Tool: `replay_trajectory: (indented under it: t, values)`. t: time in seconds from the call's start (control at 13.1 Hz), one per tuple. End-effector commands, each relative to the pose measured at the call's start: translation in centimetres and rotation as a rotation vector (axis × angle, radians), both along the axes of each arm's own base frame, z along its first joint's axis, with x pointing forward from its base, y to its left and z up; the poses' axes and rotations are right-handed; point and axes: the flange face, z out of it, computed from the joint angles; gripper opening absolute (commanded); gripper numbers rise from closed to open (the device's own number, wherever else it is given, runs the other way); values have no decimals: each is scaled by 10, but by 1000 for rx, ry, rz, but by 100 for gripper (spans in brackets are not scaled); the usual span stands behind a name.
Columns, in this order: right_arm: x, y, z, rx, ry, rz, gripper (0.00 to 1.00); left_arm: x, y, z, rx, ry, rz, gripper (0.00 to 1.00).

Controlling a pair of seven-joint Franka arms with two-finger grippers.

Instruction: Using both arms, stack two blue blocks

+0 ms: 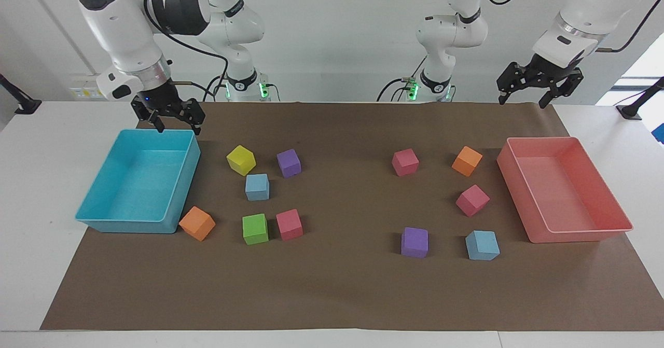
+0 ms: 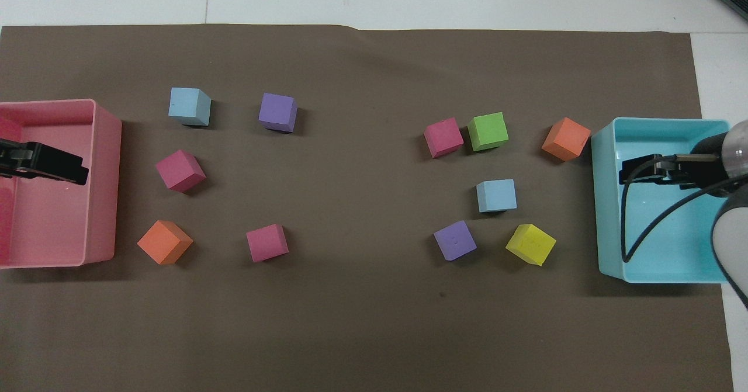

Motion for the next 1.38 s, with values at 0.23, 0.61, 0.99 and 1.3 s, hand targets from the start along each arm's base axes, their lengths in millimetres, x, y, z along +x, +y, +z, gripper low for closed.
replay_trajectory:
  t: [0.23,0.61,0.99,1.3]
  values:
    - [-11,-4,84,-44,-3,30,100,-7,1,2,-13,-12,11,100]
    - [-20,9,85,-28,18,51,100,-7,2,3,-13,-10,9,100]
    - [-21,9,85,-29,21,51,100,-7,3,3,-13,-10,11,100]
    - [-20,6,85,-28,18,45,100,-7,3,3,-13,-10,11,100]
